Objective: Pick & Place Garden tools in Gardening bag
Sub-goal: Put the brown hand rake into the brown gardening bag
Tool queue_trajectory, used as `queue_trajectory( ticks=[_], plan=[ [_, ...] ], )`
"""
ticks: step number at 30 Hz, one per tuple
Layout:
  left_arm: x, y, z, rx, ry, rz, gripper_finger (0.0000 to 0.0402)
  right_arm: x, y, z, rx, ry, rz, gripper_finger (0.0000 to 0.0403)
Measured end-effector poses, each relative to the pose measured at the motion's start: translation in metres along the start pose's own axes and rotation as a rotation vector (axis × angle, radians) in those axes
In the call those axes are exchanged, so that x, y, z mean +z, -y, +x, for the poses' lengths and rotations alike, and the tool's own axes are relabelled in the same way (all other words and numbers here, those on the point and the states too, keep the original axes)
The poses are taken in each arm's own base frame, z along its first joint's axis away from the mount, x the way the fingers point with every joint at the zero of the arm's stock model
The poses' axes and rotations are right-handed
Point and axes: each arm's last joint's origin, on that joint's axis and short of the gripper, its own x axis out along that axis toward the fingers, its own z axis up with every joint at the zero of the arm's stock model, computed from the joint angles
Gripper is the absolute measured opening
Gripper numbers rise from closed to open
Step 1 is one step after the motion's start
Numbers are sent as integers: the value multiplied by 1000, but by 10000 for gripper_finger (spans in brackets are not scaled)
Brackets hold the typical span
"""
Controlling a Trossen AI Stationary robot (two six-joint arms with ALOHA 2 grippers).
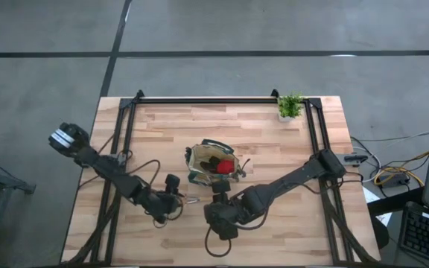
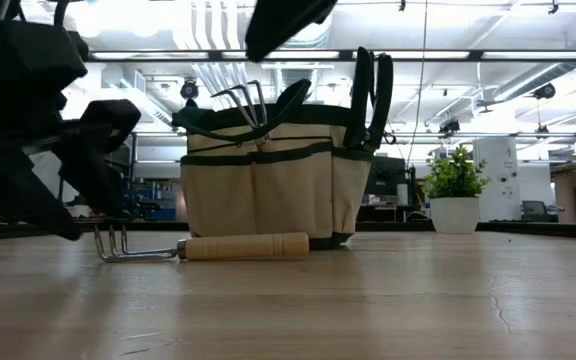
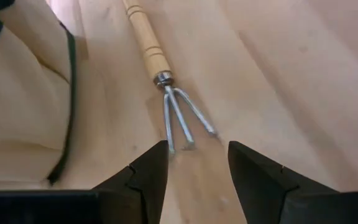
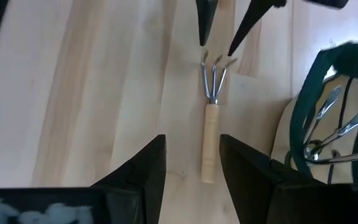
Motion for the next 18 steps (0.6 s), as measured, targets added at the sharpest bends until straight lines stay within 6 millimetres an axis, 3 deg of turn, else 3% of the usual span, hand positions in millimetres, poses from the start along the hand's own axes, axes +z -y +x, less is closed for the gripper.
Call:
queue_trajectory(
  ticks=[12,18],
  plan=[
    [4,10,23,51,-66,128,146,-3,2,8,-4,-1,10,123],
    [9,12,26,48,-69,124,97,-2,2,9,0,16,12,114]
  ],
)
